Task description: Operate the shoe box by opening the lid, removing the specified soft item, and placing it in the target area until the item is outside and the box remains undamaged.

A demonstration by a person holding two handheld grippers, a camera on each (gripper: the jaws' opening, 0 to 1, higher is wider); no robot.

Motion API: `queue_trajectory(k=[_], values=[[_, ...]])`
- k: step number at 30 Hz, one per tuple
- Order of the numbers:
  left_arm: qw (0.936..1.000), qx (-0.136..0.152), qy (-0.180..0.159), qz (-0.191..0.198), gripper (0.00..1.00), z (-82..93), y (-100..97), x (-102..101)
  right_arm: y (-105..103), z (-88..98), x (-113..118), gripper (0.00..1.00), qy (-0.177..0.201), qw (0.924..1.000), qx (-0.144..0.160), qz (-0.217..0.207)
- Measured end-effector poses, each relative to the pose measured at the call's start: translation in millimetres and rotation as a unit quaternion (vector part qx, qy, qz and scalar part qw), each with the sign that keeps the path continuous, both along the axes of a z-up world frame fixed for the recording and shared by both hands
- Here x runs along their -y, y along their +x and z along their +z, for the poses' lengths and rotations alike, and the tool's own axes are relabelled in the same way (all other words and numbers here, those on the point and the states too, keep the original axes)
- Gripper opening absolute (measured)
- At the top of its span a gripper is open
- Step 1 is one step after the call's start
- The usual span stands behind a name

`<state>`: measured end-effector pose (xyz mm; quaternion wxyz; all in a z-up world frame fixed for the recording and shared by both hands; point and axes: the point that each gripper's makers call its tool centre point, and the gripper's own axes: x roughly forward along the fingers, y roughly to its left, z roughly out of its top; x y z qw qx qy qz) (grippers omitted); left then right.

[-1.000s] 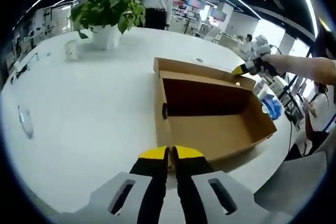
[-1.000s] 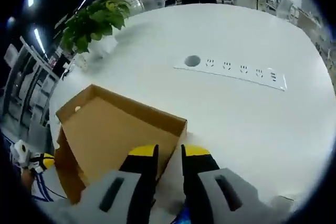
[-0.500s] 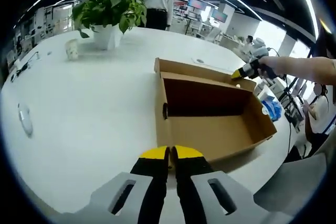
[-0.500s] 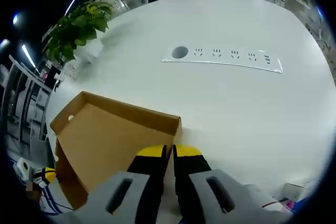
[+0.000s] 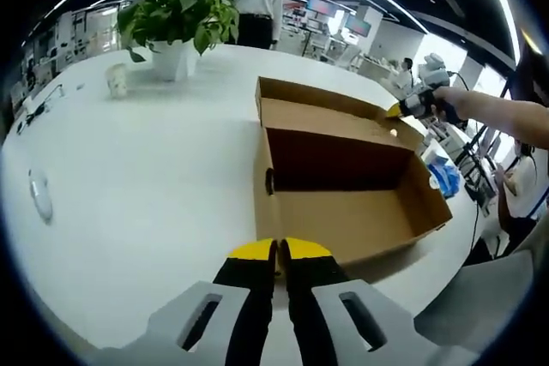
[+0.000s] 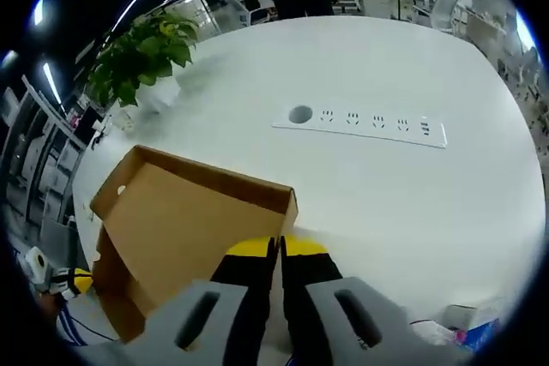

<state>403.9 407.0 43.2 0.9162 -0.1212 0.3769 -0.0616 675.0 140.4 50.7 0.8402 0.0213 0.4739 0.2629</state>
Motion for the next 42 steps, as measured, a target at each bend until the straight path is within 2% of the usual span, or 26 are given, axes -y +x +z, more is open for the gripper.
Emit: queue_trajectory(k=[8,19,32,42], values=[[1.0,0.003,0.0,0.0,0.01,1.1,-0.5,0.6,-3.4,26.7,1.0,0.0,0.007,0.9991,0.042,0.006],[1.0,0.007,-0.005,0.002,0.01,1.1,-1.2,-0.4,-11.2,52.9,1.6,0.0,0.012,0.9957,0.09,0.016],[0.9999,0.01,-0.007,0.0,0.01,0.8,-3.1,-0.5,-40.6,86.5,3.3,0.0,0.021,0.9861,0.162,0.029],[0.9999,0.012,-0.008,-0.002,0.01,1.3,-4.8,0.3,-78.1,105.2,6.7,0.0,0.026,0.9749,0.218,0.039]])
